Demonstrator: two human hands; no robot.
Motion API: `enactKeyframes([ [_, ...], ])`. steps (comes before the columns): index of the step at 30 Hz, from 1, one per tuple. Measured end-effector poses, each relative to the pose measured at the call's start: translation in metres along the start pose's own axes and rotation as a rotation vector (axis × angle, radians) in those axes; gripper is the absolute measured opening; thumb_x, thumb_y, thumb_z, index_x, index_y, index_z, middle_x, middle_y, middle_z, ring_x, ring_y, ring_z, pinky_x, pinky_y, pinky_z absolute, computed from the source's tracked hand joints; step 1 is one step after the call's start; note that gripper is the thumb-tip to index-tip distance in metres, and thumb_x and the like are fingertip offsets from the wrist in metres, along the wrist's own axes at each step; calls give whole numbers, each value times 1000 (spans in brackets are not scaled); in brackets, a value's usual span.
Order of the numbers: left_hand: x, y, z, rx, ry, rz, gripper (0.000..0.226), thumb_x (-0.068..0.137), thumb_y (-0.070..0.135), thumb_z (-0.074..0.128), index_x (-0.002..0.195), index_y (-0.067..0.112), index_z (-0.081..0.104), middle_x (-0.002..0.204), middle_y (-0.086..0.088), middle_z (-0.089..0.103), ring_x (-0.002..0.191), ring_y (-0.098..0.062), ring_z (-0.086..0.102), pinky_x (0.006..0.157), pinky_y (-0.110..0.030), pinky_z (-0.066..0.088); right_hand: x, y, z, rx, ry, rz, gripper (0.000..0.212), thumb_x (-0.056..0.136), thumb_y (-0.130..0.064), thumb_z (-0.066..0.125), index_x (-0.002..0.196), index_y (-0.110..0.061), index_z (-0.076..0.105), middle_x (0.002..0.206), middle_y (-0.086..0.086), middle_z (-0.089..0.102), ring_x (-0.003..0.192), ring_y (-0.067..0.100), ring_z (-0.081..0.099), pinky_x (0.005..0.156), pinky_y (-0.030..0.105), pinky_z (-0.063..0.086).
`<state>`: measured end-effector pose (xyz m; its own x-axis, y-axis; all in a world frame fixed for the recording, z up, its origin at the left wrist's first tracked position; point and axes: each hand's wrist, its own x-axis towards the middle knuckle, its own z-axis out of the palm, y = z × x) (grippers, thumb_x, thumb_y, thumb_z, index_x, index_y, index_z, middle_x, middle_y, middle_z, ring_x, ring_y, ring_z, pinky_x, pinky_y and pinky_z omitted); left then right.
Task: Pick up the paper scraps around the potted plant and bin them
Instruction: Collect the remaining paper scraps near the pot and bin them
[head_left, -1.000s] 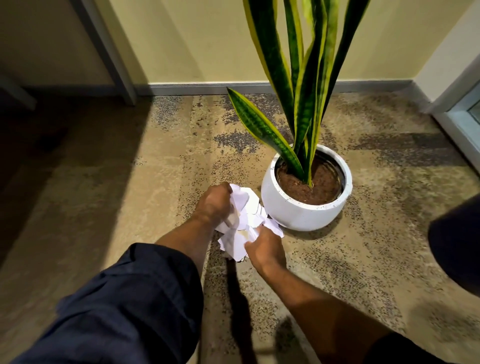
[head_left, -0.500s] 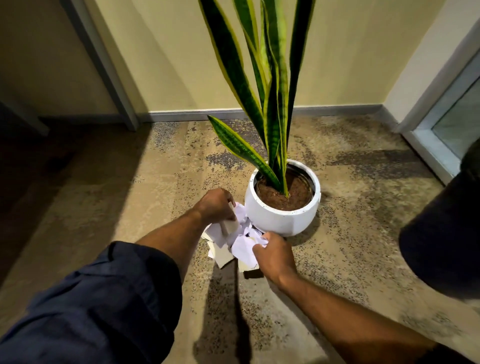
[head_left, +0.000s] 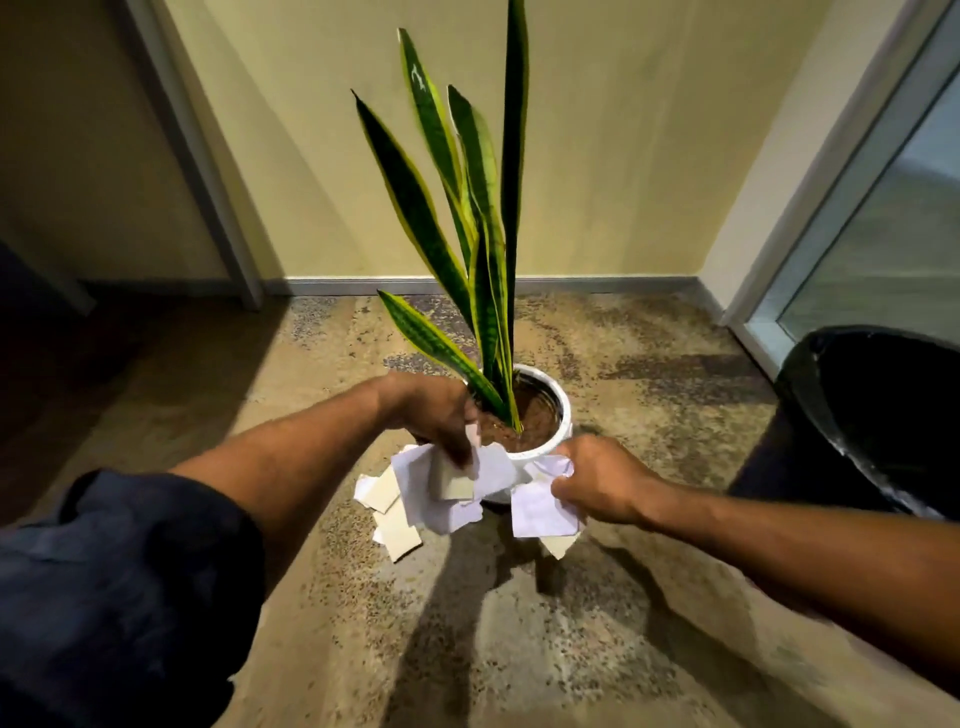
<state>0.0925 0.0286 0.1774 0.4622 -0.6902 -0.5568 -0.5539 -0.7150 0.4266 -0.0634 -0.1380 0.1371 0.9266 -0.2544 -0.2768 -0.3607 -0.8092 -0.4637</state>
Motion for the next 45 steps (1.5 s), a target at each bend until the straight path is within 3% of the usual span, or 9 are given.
enactKeyframes([
  [5, 0, 59, -6, -222, 20, 171, 22, 70, 21, 87, 58, 22, 69, 58, -1, 57, 57, -20, 48, 49, -25, 39, -7, 24, -67, 75, 40, 47, 7, 73, -14, 62, 67, -14, 63, 63, 4, 68, 49, 14, 61, 43, 22, 46],
  [8, 8, 91, -4, -366, 129, 238, 14, 72, 18, 86, 78, 12, 74, 78, -13, 72, 69, -20, 62, 68, -37, 55, -8, 43, -109, 172, 79, 102, 6, 75, -9, 62, 75, -9, 68, 63, 6, 68, 42, 9, 62, 41, 22, 48],
  [14, 37, 162, 3, -795, 298, 311, 18, 74, 6, 82, 89, 3, 72, 100, -27, 71, 81, -28, 63, 83, -51, 51, -20, 89, -201, 72, 173, 221, 18, 66, -7, 62, 81, -3, 72, 65, 9, 65, 55, 21, 59, 53, 26, 47],
  [20, 66, 257, 8, -988, 377, 480, 15, 77, 6, 79, 87, 11, 70, 88, -14, 73, 78, -21, 65, 74, -36, 51, -58, 145, -276, -67, 188, 354, 2, 74, -3, 64, 74, -2, 66, 58, 12, 57, 44, 23, 55, 43, 23, 46],
  [25, 85, 325, 31, -850, 476, 530, 12, 78, 12, 80, 82, 16, 69, 84, -5, 73, 67, -13, 63, 62, -22, 50, -70, 188, -299, -104, 145, 487, 17, 79, -4, 65, 92, 7, 67, 66, 17, 59, 59, 31, 59, 55, 36, 55],
  [30, 105, 354, 54, -616, 627, 454, 14, 83, 22, 75, 87, 8, 74, 82, -7, 73, 71, -19, 65, 61, -27, 47, -71, 208, -294, -118, 115, 527, 17, 80, -16, 71, 86, 0, 68, 63, 14, 61, 43, 24, 56, 44, 27, 49],
  [35, 115, 361, 66, -494, 654, 375, 20, 90, 28, 67, 93, 9, 73, 81, -5, 70, 71, -21, 65, 58, -24, 43, -69, 224, -284, -40, 109, 564, 19, 86, -8, 58, 97, 6, 66, 83, 24, 68, 61, 32, 65, 62, 41, 60],
  [40, 123, 365, 72, -450, 629, 366, 21, 96, 23, 55, 96, 12, 73, 87, -4, 73, 63, -15, 59, 49, -21, 34, -63, 234, -282, -23, 135, 595, 22, 81, 0, 62, 100, 11, 65, 92, 32, 69, 82, 44, 70, 75, 55, 58],
  [45, 127, 369, 78, -416, 551, 424, 25, 98, 23, 54, 101, 8, 74, 99, -5, 74, 90, -19, 68, 65, -18, 42, -57, 235, -278, -28, 108, 626, 23, 84, -2, 65, 102, 12, 66, 95, 34, 68, 86, 43, 70, 79, 53, 58],
])
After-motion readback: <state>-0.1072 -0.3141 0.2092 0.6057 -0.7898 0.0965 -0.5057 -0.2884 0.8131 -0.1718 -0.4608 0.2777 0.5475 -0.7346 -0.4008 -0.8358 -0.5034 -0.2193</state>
